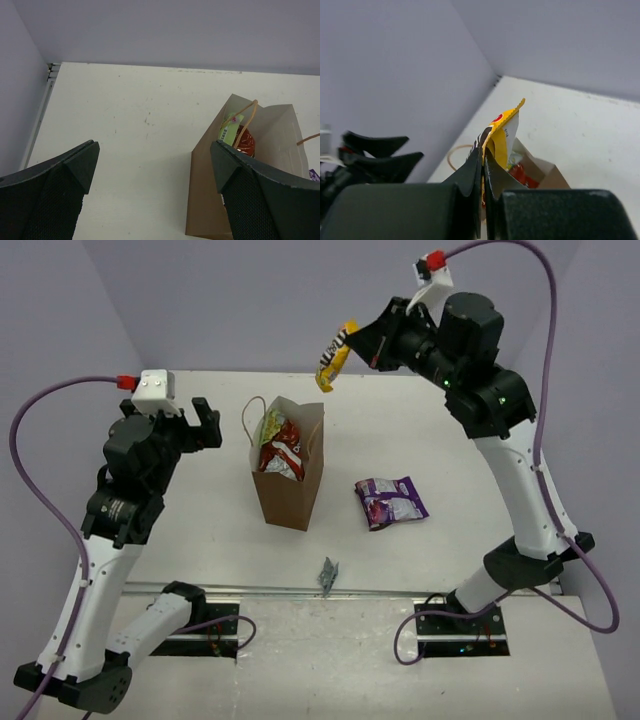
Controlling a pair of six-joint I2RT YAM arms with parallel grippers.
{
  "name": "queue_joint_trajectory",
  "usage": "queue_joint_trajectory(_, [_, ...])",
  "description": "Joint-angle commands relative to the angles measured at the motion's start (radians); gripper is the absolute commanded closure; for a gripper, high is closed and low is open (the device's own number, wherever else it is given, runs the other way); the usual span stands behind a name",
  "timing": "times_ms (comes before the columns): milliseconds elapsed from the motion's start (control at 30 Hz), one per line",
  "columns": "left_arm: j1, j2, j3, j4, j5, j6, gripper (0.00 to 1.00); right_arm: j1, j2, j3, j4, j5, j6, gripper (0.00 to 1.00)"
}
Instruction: Place the snacks into the paper bag
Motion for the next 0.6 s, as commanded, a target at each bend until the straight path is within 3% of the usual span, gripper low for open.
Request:
queue_joint_trajectory(0, [-0.006, -0.026, 0.000, 0.013, 0.008, 0.015, 0.00, 0.007, 0.083, 0.159, -0.006, -0.078, -0.013, 1.00])
queue_joint_trajectory(133, [-0.006, -0.048, -0.014, 0.007, -0.002, 0.018, 0.00, 0.016, 0.118, 0.216, 0.089, -0.221, 0.066, 1.00])
queue_joint_trajectory(367, [-0.006, -0.075, -0.035, 0.010, 0.003, 0.007, 0.00, 0.066, 0.137, 0.207, 0.131, -0.237, 0.116, 1.00])
queue_joint_trajectory(400, [-0.006, -0.077, -0.035, 0.009, 0.001, 0.009, 0.00, 0.072, 0.138, 0.205, 0.138, -0.244, 0.120, 0.95])
queue_joint_trajectory(433, [-0.006, -0.077, -0.035, 0.010, -0.002, 0.009, 0.00, 0.073, 0.141, 0.205, 0.140, -0.257, 0.125, 0.77])
queue_joint_trajectory(467, [-0.006, -0.078, -0.034, 0.010, -0.002, 0.010, 0.00, 0.074, 0.150, 0.210, 0.137, -0.267, 0.129, 0.11])
queue_joint_trajectory(500, [-0.006, -0.080, -0.034, 0.009, -0.003, 0.012, 0.00, 0.076, 0.155, 0.216, 0.134, -0.272, 0.129, 0.01])
queue_joint_trajectory(567, [-0.004, -0.081, -0.032, 0.009, -0.008, 0.015, 0.00, 0.077, 0.146, 0.221, 0.134, -0.263, 0.125, 0.01])
